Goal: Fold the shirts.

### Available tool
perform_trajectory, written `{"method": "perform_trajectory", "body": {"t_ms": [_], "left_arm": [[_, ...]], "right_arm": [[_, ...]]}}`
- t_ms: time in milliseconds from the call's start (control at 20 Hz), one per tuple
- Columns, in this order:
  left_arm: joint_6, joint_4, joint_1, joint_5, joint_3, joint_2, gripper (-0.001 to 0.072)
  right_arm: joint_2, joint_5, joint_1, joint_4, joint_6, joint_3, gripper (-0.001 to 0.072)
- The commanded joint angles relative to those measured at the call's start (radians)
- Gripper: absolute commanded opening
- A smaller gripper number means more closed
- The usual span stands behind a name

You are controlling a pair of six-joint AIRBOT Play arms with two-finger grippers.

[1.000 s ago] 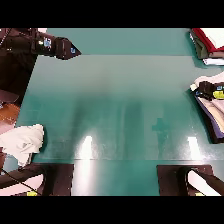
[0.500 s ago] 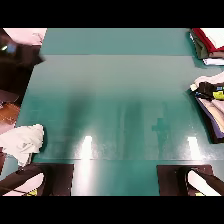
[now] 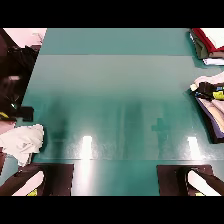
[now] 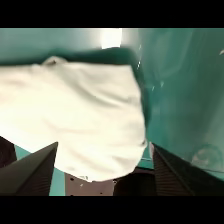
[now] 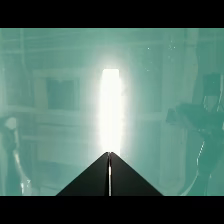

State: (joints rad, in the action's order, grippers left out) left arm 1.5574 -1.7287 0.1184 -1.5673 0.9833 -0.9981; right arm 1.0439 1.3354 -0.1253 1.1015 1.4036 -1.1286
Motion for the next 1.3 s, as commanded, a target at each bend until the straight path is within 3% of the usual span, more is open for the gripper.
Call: {"method": "perform_trajectory", "body": {"t_ms": [0, 200, 250, 300, 350, 600, 700, 900, 1100, 1250], "left_arm": [[0.061, -0.021, 0.015, 0.094, -0.223, 0.005, 0.0675], [0.069, -0.021, 0.015, 0.126, -0.293, 0.005, 0.0673], [0.069, -0.021, 0.015, 0.129, -0.291, 0.005, 0.0548], [0.066, -0.019, 0.015, 0.129, -0.288, 0.005, 0.0234], [0.066, -0.018, 0.015, 0.137, -0.278, 0.005, 0.0034], [0.021, 0.031, -0.064, 0.123, 0.001, 0.005, 0.0025], [0.009, 0.071, -0.175, 0.116, 0.215, 0.005, 0.0025], [-0.147, 0.249, -0.459, 0.179, 0.567, 0.005, 0.0026], [-0.272, 0.455, -0.664, 0.330, 0.645, -0.003, 0.0026], [-0.362, 0.492, -0.709, 0.307, 0.644, -0.086, 0.0026]], "right_arm": [[0.000, -0.001, 0.001, 0.000, -0.001, 0.000, 0.0016], [0.000, -0.017, 0.001, 0.000, -0.001, 0.000, 0.0016], [0.000, -0.018, 0.001, 0.000, -0.001, 0.000, 0.0016], [0.000, -0.018, 0.001, 0.000, 0.000, 0.000, 0.0016], [0.000, -0.019, 0.001, -0.001, 0.000, 0.000, 0.0016], [0.000, -0.016, 0.001, -0.003, 0.000, -0.019, 0.0016], [0.000, -0.015, 0.001, -0.003, 0.000, -0.070, 0.0016], [0.000, -0.018, 0.001, -0.003, 0.000, -0.201, 0.0016], [0.000, -0.016, 0.001, -0.003, 0.001, -0.297, 0.0015], [0.000, -0.014, 0.001, -0.003, 0.001, -0.323, 0.0016]]}}
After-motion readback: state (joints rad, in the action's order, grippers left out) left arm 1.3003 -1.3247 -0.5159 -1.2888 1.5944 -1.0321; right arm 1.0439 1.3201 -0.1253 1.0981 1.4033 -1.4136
